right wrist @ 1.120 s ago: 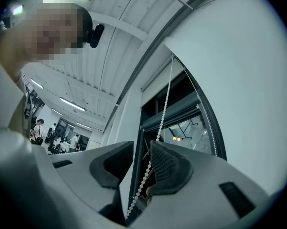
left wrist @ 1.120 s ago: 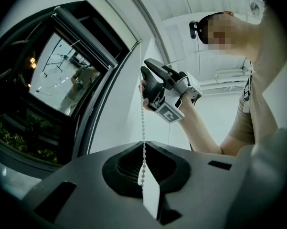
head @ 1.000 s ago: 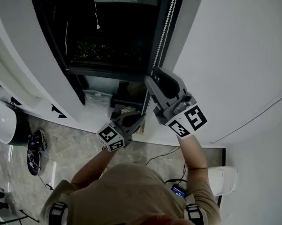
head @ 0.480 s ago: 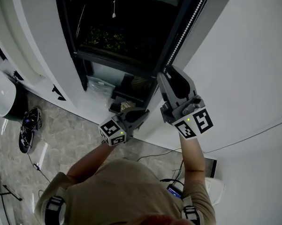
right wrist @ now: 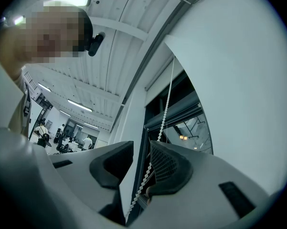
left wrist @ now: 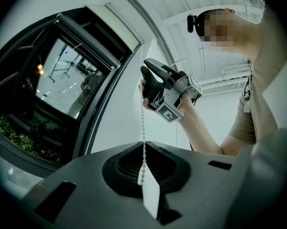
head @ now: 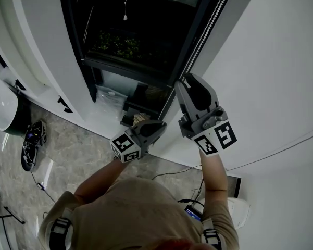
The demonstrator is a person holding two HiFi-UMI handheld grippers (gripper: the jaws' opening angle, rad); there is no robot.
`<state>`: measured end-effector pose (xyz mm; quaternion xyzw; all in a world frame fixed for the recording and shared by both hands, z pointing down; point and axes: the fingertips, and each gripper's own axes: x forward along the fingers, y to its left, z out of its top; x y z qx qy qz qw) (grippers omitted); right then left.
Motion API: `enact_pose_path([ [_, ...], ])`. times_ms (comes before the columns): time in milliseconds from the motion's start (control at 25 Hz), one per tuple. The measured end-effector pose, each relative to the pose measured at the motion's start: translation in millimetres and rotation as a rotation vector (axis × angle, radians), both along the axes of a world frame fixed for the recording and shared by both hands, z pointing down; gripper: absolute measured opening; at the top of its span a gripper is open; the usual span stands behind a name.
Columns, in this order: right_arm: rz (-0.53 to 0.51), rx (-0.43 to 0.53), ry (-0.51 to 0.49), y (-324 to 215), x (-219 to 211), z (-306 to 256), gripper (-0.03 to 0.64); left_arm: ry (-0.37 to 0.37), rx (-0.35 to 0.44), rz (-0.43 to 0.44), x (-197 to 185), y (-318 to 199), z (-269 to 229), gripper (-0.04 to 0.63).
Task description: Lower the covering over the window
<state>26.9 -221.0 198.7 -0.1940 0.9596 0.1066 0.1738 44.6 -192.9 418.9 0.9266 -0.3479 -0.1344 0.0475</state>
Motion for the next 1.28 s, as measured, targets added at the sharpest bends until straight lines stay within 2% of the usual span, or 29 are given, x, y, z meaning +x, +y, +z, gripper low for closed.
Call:
enact_pose_path([
  [240,0.04,0.03,0.015,-4,-11,-15,0.1,-0.019,0.007,0.033,-2,-6,9,0.023],
  [400,0.143,0.048,0.08,-18,-24,-6,0.055,-0.027,-0.033,0.045,-12,-7,32,0.023],
  [680,0.284,0.054,-0.039,-26,-7,-28,0.058,-0.053,-0.03,0.05,-44,-3,30,0.023],
  [760,0.258,0.039,-0.049,-29,-11,-28,0.075,-0.056,-0.024,0.064,-48,-1,30,0.023],
  [880,0.137,0.01,-0.057,-21,-31,-22,0.081,-0.063,-0.018,0.092,-53,2,34,0.023],
  [1000,0.164,0.008,-0.035,-20,-39,-18,0.074,-0.052,-0.021,0.118,-51,6,38,0.023],
  [1080,0.17,-0.028,-0.052,-24,-35,-20,0.024,-0.06,-0.015,0.124,-49,8,34,0.023],
  [1200,0.169,-0.04,-0.04,-26,-28,-22,0.014,-0.096,0.051,0.148,-52,10,22,0.023],
  [1240,0.178,-0.041,-0.009,-26,-26,-18,0.014,-0.063,0.077,0.166,-59,8,11,0.064],
  [1280,0.174,-0.06,0.028,-27,-26,-10,0.014,-0.003,0.101,0.178,-71,2,-8,0.166],
])
